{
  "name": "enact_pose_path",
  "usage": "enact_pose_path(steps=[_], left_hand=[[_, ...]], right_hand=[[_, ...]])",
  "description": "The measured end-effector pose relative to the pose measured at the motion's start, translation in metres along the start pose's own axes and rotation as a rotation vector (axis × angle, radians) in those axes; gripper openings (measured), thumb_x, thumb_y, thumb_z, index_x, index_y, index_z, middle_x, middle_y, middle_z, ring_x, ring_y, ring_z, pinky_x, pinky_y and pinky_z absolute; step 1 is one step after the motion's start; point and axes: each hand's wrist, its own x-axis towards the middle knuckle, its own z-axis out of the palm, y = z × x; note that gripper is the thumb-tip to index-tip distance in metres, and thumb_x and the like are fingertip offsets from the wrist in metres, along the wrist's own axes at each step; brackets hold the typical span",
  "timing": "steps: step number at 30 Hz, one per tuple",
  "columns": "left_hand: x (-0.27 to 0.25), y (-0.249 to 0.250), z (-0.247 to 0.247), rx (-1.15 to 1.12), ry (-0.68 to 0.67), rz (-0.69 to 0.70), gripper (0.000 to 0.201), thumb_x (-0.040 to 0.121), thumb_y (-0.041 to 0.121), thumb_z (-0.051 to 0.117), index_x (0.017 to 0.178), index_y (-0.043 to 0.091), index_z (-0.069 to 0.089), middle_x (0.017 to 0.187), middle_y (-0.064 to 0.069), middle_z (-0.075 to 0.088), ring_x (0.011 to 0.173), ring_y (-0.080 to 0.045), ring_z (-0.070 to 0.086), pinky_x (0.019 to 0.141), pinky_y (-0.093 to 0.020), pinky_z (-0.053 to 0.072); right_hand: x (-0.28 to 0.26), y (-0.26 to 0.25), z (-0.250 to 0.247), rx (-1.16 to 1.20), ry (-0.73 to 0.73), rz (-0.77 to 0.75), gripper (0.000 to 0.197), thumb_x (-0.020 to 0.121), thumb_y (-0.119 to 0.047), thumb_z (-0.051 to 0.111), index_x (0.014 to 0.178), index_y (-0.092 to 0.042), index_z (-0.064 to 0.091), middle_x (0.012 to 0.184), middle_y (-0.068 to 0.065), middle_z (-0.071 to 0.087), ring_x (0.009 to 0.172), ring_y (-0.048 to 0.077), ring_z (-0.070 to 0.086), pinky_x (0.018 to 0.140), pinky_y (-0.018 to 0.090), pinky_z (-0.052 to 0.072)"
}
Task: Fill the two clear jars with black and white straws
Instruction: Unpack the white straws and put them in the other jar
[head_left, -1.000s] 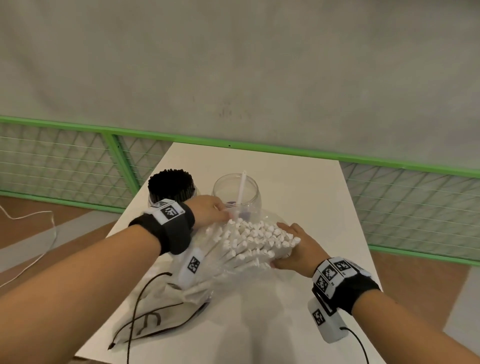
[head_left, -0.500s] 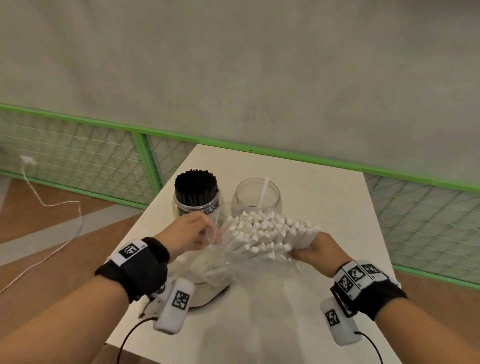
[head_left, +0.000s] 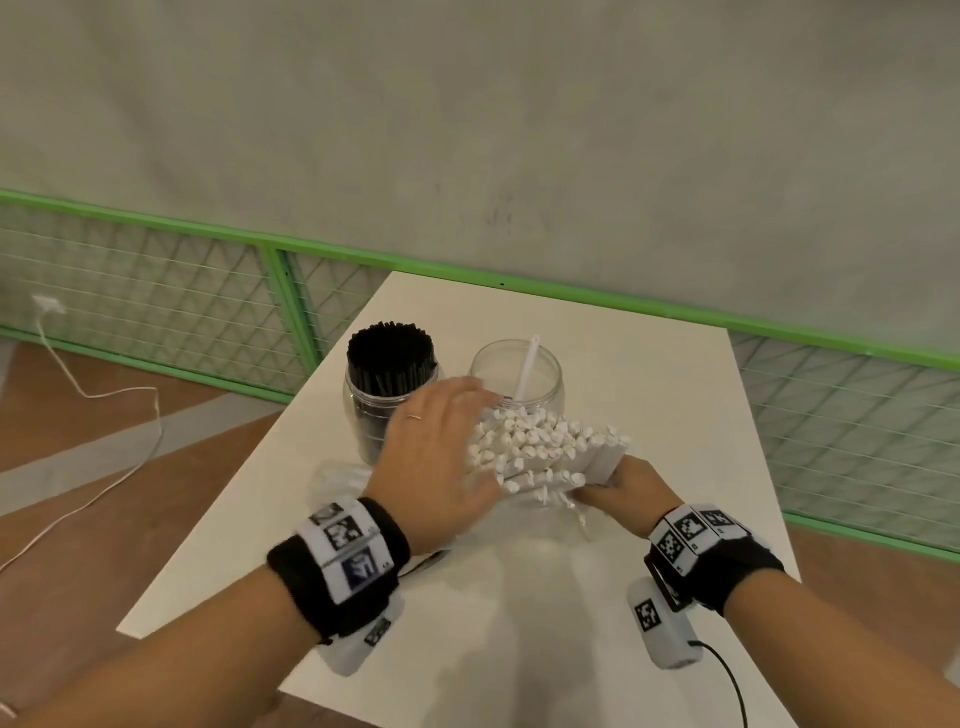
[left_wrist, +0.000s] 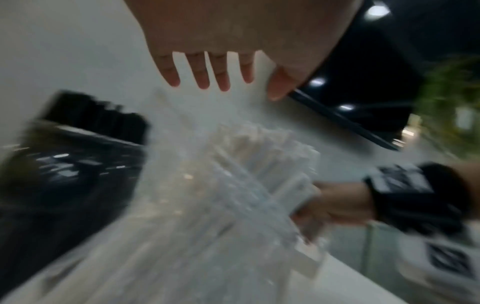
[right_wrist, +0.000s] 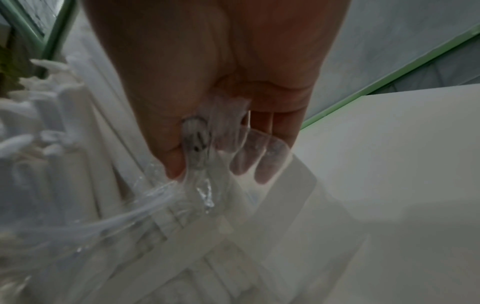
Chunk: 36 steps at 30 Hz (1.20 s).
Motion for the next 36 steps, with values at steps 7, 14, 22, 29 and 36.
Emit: enact_pose_path(steps=[7,14,22,29,36], left_hand=[[0.015,0.026,0.063,0.400,-0.272,0.065,0.103,0.054,0.069,0.067,0.141,0.031,0.027,0.140,-0.001,0.042,0.133,-0.030,0.037,0.104,-0.067,0.017],[0.033,-0.005,0.024,0.117,0.039,0.144,0.048,0.074,0.037,0.056,0.119,0.022,0.056,0.108,0.000,0.059,0.096,-0.020,0.054,0.083,-0.032,0.047],[0.015,-0.037,0.024,-0.012,-0.035,-0.001,0.048,0.080,0.050,0.049,0.118,0.022,0.058,0.111,0.001,0.056,0.101,-0.018,0.053,0.090,-0.030,0.044],[0.017,-0.041,0.027,-0.174,-0.009,-0.075,0.041,0.080,0.046,0.050,0.115,0.025,0.058,0.111,0.005,0.050,0.103,-0.015,0.049,0.094,-0.032,0.041],[0.018,-0.042,0.013,-0.147,-0.083,-0.106,0.055,0.077,0.058,0.045,0.122,0.028,0.052,0.124,0.007,0.046,0.114,-0.017,0.047,0.101,-0.044,0.038]], right_hand=[[-0.008,-0.004,0.004,0.099,0.061,-0.066,0.027,0.076,-0.024,0.076,0.103,-0.022,0.069,0.098,-0.002,0.070,0.093,0.015,0.065,0.083,0.031,0.050],[-0.010,-0.002,-0.002,0.152,0.141,-0.151,0.025,0.078,-0.018,0.075,0.101,-0.025,0.070,0.095,-0.011,0.067,0.091,0.005,0.061,0.075,0.013,0.042],[-0.002,0.001,0.019,0.084,-0.038,-0.030,0.048,0.078,-0.038,0.074,0.122,-0.025,0.060,0.114,-0.009,0.057,0.108,0.010,0.054,0.091,0.023,0.039],[-0.019,-0.016,0.013,0.020,0.357,-0.272,0.082,0.061,-0.047,0.080,0.133,-0.030,0.045,0.133,-0.011,0.035,0.122,0.010,0.029,0.105,0.028,0.024],[0.000,-0.064,0.021,-0.007,0.401,-0.348,0.042,0.073,-0.051,0.058,0.110,-0.033,0.065,0.109,-0.020,0.059,0.113,0.011,0.046,0.099,0.030,0.023]])
